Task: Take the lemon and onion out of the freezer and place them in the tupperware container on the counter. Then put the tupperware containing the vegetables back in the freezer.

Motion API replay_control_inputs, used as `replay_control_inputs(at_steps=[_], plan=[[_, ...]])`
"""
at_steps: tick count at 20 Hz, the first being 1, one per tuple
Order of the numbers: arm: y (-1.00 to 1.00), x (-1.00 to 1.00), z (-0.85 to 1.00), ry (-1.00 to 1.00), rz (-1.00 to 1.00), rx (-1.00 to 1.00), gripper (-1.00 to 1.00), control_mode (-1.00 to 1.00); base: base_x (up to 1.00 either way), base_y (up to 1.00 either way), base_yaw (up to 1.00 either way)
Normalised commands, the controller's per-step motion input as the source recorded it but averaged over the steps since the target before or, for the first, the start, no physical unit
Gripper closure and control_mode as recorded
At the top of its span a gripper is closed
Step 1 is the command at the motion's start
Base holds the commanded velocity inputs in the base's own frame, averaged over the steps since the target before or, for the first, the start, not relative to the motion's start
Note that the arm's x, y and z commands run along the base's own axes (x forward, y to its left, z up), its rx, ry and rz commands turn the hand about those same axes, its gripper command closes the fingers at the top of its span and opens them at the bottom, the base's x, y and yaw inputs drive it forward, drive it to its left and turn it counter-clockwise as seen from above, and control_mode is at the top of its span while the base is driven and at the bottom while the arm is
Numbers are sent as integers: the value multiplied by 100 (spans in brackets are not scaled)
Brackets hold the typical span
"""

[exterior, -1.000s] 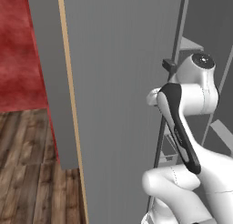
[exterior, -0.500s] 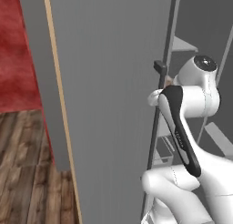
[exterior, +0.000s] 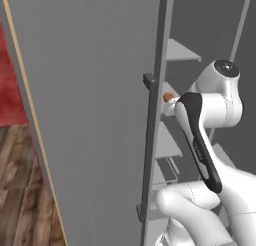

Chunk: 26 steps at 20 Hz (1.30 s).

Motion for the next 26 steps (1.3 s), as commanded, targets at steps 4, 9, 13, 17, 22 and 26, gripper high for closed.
replay_control_inputs(at_steps=[4, 9, 13, 17, 22, 26], plan=[[0, 0, 0, 0, 0, 0, -100, 100, 48, -32, 0], [-10, 4, 7, -1, 0, 3, -100, -100, 16, -10, 0], [-18, 0, 36, -10, 0, 5, -100, -100, 0, 0, 0], [-5, 0, 51, -13, 0, 2, -100, -100, 0, 0, 0], [0, 22, 53, -5, 0, 1, -100, -100, 0, 0, 0], [-5, 46, 47, -2, 0, 1, -100, -100, 0, 0, 0]])
